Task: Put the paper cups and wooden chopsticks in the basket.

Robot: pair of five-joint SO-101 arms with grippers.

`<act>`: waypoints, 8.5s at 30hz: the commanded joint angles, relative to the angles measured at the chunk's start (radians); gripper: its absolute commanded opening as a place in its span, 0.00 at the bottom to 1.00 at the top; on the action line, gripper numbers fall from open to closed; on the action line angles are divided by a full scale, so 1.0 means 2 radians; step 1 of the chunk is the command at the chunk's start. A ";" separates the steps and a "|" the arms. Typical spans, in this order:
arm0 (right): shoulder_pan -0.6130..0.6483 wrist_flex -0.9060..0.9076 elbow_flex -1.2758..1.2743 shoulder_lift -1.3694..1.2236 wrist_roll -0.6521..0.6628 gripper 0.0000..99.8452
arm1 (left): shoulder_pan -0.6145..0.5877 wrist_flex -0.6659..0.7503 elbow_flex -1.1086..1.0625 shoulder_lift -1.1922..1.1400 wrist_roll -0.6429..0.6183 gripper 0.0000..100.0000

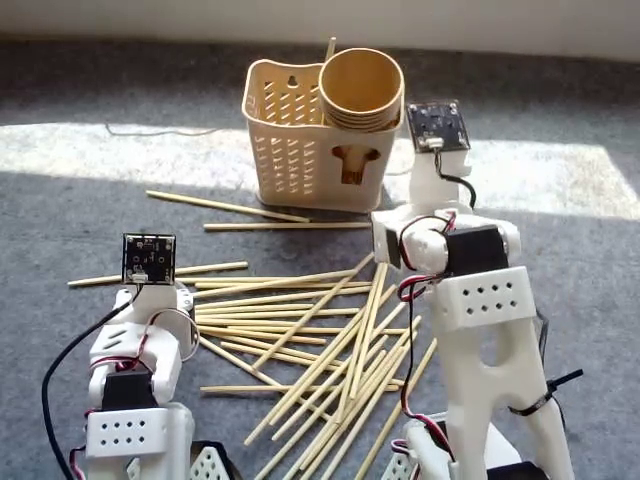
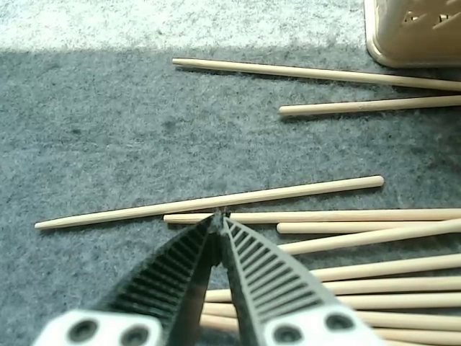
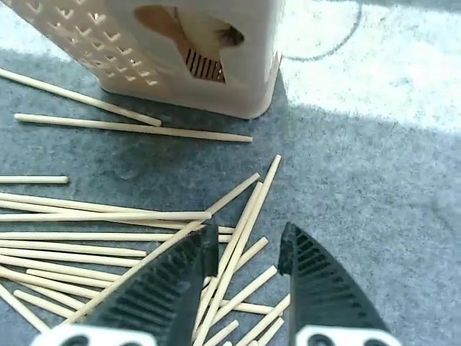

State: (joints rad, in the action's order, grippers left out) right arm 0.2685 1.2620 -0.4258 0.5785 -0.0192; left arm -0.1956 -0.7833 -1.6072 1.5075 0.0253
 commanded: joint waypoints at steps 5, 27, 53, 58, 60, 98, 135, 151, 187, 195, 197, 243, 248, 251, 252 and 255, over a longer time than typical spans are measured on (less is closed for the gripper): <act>-0.030 -0.079 -0.069 -0.018 -0.005 0.14 | -0.003 0.010 0.003 0.004 0.005 0.01; -0.035 -0.220 -0.021 -0.277 -0.175 0.14 | -0.003 0.010 0.003 0.004 0.005 0.01; -0.082 -0.247 -0.022 -0.353 -0.139 0.04 | -0.003 0.009 0.003 0.004 0.005 0.01; -0.082 -0.246 -0.021 -0.350 -0.139 0.00 | -0.003 0.009 0.003 0.004 0.005 0.01; -0.082 -0.224 -0.018 -0.346 -0.138 0.00 | -0.003 0.009 0.003 0.004 0.005 0.01; 0.036 -0.143 -0.016 0.050 -0.121 0.00 | -0.005 0.010 0.003 0.004 0.006 0.01; 0.092 -0.768 -0.007 0.040 0.024 0.00 | -0.003 0.011 -0.003 0.004 0.033 0.01; 0.089 -0.868 0.092 -0.148 0.024 0.00 | -0.003 0.011 -0.003 0.004 0.033 0.01; 0.090 -0.770 0.003 -0.121 0.023 0.15 | -0.003 0.011 -0.003 0.004 0.033 0.01; 0.090 -0.682 0.003 -0.033 0.024 0.01 | -0.003 0.011 -0.003 0.004 0.033 0.01; 0.089 -0.666 0.003 -0.018 0.024 0.01 | -0.003 0.011 -0.003 0.004 0.033 0.01; -0.047 -0.231 -0.388 0.328 0.020 0.01 | -0.007 0.008 0.009 0.004 0.104 0.01; -0.082 -0.302 -0.452 0.343 0.016 0.01 | -0.005 0.007 0.037 0.002 0.107 0.01; -0.104 -0.320 -0.467 0.352 -0.031 0.01 | -0.003 -0.017 0.072 0.000 0.107 0.01; -0.110 -0.320 -0.468 0.356 -0.043 0.01 | -0.003 -0.032 0.089 0.000 0.107 0.01; -0.126 -0.321 -0.470 0.367 -0.052 0.01 | 0.004 -0.083 0.148 -0.001 0.108 0.01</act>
State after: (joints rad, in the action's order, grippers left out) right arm 0.0491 0.6544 -1.3663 1.2843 -0.0959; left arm -0.1956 -0.8723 -1.4569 1.5060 0.2325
